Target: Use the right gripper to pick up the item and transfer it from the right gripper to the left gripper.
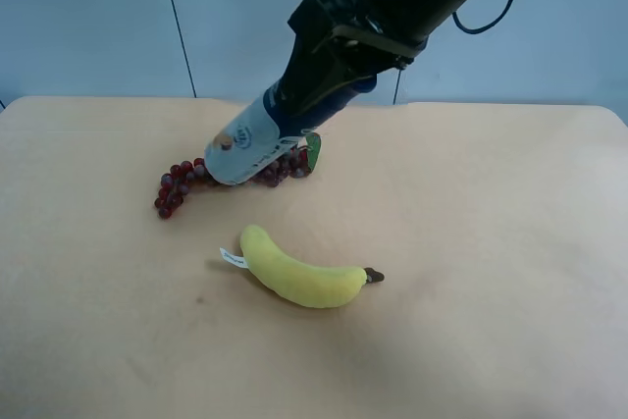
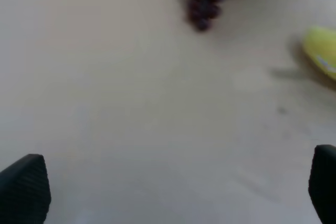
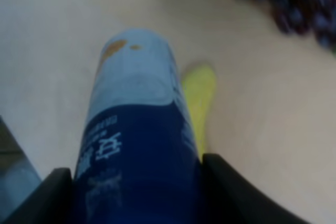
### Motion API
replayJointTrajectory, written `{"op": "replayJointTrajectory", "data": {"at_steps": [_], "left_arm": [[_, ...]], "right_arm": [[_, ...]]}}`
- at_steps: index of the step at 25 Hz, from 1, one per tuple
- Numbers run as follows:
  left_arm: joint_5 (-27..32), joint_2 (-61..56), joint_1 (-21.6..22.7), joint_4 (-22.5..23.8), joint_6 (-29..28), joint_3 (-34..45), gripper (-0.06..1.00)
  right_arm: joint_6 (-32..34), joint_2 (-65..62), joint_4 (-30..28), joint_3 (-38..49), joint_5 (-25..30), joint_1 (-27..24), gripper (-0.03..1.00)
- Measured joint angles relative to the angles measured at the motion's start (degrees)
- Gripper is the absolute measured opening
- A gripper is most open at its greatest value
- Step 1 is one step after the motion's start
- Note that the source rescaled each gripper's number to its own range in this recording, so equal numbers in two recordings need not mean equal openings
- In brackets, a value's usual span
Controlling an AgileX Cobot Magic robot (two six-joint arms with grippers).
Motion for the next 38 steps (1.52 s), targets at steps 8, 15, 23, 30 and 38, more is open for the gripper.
{"op": "replayJointTrajectory", "data": {"at_steps": [8, 15, 23, 30, 38], "left_arm": [[-2.61, 7.25, -5.61, -14.64, 15.34, -3.02, 1.00], [-2.85, 12.32, -14.84, -14.85, 17.07, -3.02, 1.00], [-5.16, 20.59, -23.39, -11.91, 17.88, -8.04, 1.00], [-7.16, 30.31, -31.99, -5.50, 17.88, -12.71, 1.00], [-13.19, 40.47, -38.85, -2.24, 19.78, -14.26, 1.00]], "right_arm": [[-9.13, 3.21, 12.11, 0.00, -0.75, 0.07, 0.01], [-11.35, 3.41, 15.76, 0.00, -0.69, 1.06, 0.01], [-11.17, 3.58, 15.96, 0.00, 0.67, 4.66, 0.01], [-10.54, 3.58, 15.96, 0.00, 1.35, 4.73, 0.01], [-10.09, 3.58, 16.42, 0.00, 2.02, 4.73, 0.01]]}}
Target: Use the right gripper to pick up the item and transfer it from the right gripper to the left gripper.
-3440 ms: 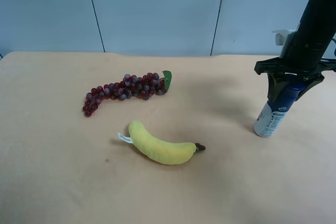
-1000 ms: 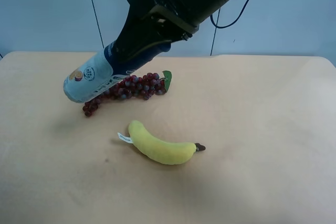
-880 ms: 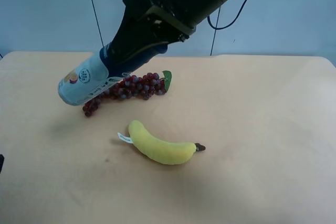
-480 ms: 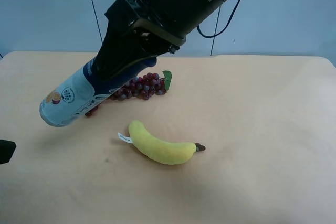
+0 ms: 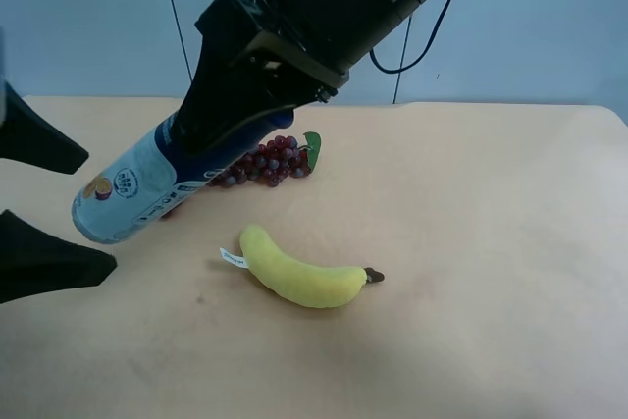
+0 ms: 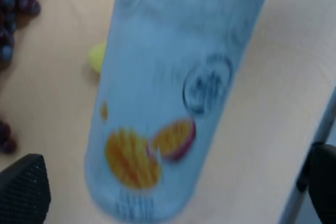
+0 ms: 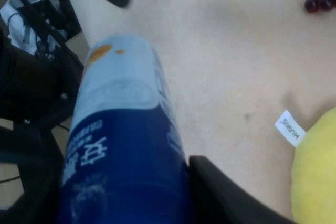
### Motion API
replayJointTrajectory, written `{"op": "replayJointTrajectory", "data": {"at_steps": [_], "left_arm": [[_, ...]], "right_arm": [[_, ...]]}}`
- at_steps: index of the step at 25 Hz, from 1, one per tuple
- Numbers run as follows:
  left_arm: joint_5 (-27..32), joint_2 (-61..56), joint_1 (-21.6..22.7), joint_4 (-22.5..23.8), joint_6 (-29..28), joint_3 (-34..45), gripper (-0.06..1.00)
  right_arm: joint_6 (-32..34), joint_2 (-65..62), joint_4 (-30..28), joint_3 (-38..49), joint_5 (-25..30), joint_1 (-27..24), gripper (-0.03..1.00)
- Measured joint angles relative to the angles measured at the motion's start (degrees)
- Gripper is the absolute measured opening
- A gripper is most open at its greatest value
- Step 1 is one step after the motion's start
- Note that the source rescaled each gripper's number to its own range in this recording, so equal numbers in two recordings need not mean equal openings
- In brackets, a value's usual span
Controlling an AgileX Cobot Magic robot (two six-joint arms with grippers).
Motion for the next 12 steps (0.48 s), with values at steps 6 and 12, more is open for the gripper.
{"op": "replayJointTrajectory", "data": {"at_steps": [6, 12], "left_arm": [[-6.24, 3.50, -4.09, 0.21, 0.66, -0.06, 1.00], [-9.28, 6.76, -7.90, 0.44, 1.12, -0.06, 1.00]], "right_arm": [[0.00, 0.00, 0.00, 0.00, 0.00, 0.00, 0.01], [0.00, 0.00, 0.94, 0.00, -0.31, 0.00, 0.01]]}}
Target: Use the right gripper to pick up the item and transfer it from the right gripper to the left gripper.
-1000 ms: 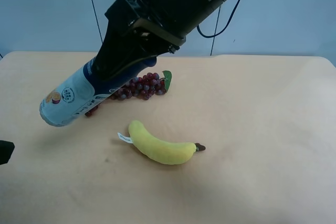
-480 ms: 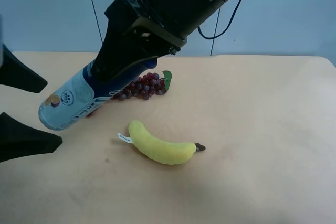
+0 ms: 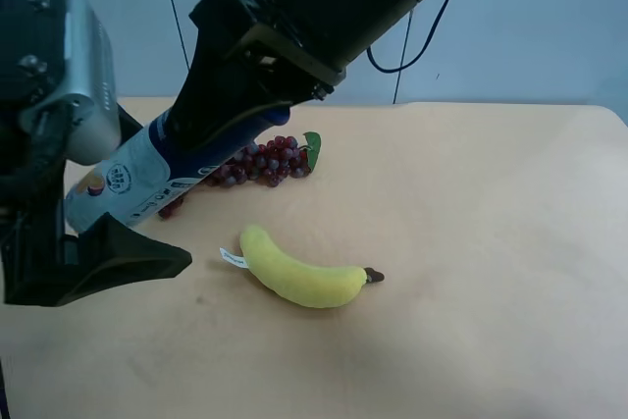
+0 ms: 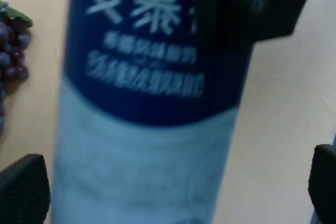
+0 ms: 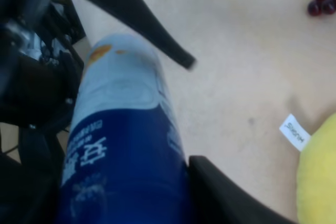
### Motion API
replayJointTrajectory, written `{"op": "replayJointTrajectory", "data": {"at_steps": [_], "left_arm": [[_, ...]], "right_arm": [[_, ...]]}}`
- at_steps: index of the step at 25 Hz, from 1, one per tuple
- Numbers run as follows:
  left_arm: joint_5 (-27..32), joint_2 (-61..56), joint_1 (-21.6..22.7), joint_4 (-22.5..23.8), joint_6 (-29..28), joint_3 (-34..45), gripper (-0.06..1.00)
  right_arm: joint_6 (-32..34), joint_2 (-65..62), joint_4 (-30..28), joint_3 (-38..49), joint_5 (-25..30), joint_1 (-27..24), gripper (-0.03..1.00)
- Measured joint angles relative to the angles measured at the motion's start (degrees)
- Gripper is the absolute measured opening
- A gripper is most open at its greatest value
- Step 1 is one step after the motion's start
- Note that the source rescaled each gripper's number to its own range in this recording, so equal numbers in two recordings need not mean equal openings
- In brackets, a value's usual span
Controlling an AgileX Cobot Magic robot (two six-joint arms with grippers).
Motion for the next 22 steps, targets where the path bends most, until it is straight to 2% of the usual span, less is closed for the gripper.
{"op": "replayJointTrajectory", "data": {"at_steps": [7, 9, 10, 13, 15, 16, 22], "left_arm": [[-2.57, 2.38, -0.37, 1.68, 0.00, 0.00, 0.98], [-3.19, 2.38, -0.43, 1.91, 0.00, 0.00, 0.86], [-3.33, 2.38, -0.43, 1.91, 0.00, 0.00, 0.75], [-3.40, 2.38, -0.47, 2.63, 0.00, 0.00, 0.31], [-3.61, 2.38, -0.47, 3.22, 0.00, 0.00, 0.07], [-3.55, 2.38, -0.56, 3.50, 0.52, 0.00, 0.01], [-3.44, 2.43, -0.62, 3.61, 0.84, 0.00, 0.01]], "right_arm": [[0.00, 0.00, 0.37, 0.00, 0.00, 0.00, 0.01], [0.00, 0.00, 0.37, 0.00, 0.00, 0.00, 0.01], [0.00, 0.00, 0.37, 0.00, 0.00, 0.00, 0.01], [0.00, 0.00, 0.37, 0.00, 0.05, 0.00, 0.01], [0.00, 0.00, 0.41, 0.00, 0.43, 0.00, 0.01], [0.00, 0.00, 0.49, 0.00, 0.22, 0.00, 0.01], [0.00, 0.00, 0.78, 0.00, 0.09, 0.00, 0.01]]}}
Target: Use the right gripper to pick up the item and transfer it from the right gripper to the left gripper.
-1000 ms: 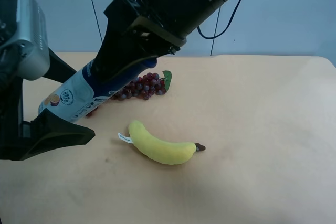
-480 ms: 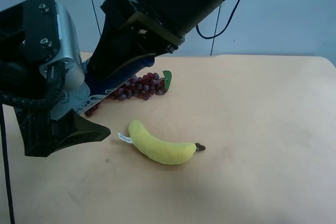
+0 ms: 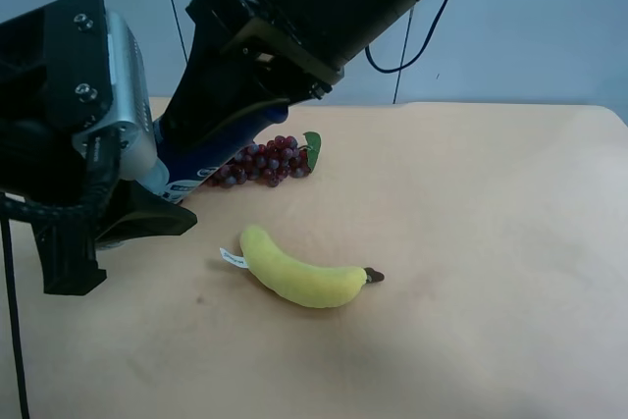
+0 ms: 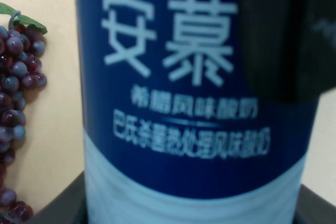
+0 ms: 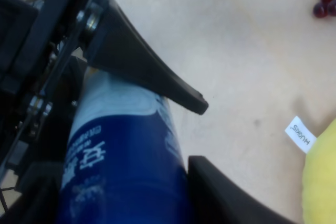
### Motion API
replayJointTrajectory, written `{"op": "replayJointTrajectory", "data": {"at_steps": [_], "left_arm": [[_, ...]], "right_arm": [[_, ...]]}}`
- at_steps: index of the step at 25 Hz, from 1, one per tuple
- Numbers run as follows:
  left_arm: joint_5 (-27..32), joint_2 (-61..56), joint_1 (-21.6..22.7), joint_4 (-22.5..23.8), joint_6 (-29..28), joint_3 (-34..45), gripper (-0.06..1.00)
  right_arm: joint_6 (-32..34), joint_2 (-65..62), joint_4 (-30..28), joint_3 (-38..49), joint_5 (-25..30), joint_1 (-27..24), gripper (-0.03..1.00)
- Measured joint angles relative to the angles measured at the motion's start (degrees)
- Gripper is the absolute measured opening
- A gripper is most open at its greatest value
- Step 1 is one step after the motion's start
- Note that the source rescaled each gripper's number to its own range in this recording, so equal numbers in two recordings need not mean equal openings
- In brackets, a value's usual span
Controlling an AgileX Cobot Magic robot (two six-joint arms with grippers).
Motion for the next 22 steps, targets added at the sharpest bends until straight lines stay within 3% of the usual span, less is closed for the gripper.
{"op": "replayJointTrajectory", "data": {"at_steps": [5, 6, 8, 9, 11, 17, 22], "left_arm": [[-0.06, 0.07, 0.00, -0.05, 0.29, 0.00, 0.01], [0.19, 0.13, 0.00, 0.07, 0.07, 0.00, 0.01], [0.52, 0.13, 0.00, 0.79, -0.06, 0.00, 0.00], [0.63, 0.13, 0.00, 0.84, -0.18, 0.00, 0.00], [0.64, 0.13, 0.00, 0.84, -0.17, 0.00, 0.00], [0.69, 0.13, 0.00, 0.84, -0.17, 0.00, 0.00], [0.70, 0.13, 0.00, 0.84, -0.22, 0.00, 0.00]], "right_arm": [[2.29, -0.05, -1.30, 0.00, -0.01, 0.11, 0.03], [3.27, -0.05, -2.80, 0.00, 0.13, 0.11, 0.18], [4.71, -0.13, -6.73, 0.00, 0.66, 0.11, 0.64], [5.12, -0.13, -8.95, 0.00, 0.85, 0.11, 0.79], [5.52, -0.13, -11.14, 0.00, 1.49, 0.11, 0.92], [5.81, -0.72, -12.13, -0.06, 2.42, 0.11, 0.99], [5.81, -4.16, -13.88, -0.06, 7.96, 0.11, 0.99]]}}
